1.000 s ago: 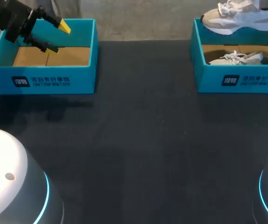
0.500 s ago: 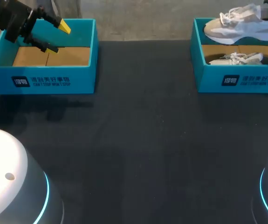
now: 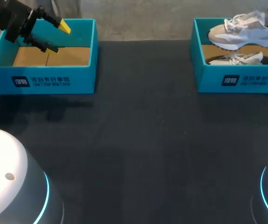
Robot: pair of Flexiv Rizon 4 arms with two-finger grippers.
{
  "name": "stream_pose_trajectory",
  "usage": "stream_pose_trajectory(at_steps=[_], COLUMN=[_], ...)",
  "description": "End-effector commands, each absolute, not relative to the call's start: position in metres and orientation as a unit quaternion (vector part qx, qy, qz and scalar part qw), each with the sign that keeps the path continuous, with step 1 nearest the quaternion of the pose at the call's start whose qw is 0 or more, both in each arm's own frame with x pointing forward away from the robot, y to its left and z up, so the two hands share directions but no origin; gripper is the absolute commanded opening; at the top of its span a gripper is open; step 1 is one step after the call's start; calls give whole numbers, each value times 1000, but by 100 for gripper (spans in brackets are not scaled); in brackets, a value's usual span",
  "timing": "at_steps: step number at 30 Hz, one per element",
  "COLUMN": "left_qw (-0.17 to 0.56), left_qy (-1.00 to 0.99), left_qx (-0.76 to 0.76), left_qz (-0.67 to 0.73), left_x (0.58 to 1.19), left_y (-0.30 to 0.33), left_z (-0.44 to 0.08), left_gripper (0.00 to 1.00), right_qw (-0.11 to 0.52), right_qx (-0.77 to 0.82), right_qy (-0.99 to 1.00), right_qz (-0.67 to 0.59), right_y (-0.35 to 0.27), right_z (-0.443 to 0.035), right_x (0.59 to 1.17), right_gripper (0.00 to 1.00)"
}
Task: Take the shoe out of the shoebox, open the shoe tongue, remove and reinsert the insole, then place the shoe into the shoebox
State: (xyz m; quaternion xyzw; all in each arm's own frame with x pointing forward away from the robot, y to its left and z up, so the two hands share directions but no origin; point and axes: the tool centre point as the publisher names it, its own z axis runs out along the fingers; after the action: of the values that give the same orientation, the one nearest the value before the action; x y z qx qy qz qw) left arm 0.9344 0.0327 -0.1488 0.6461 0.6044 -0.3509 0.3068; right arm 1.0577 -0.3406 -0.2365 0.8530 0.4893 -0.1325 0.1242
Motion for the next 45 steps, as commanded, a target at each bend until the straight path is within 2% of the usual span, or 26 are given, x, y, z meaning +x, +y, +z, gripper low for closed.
stream_pose_trajectory(at_steps=[1,24,45], left_qw=[306,306,306], left_qy=[605,605,605], left_qx=[647,647,647], left_qz=[-350,-350,-350], left_x=[934,934,934], left_y=[33,33,33], left_z=[-148,-148,-148], left_gripper=[100,100,100], right_qw=[122,117,134], right_qx=[855,857,851], right_qy=[487,479,492], right_qz=[-130,-148,-124], right_y=[-343,-346,-346], right_z=[-243,-263,-226], right_x=[1054,1044,1055], right_gripper=[0,0,0])
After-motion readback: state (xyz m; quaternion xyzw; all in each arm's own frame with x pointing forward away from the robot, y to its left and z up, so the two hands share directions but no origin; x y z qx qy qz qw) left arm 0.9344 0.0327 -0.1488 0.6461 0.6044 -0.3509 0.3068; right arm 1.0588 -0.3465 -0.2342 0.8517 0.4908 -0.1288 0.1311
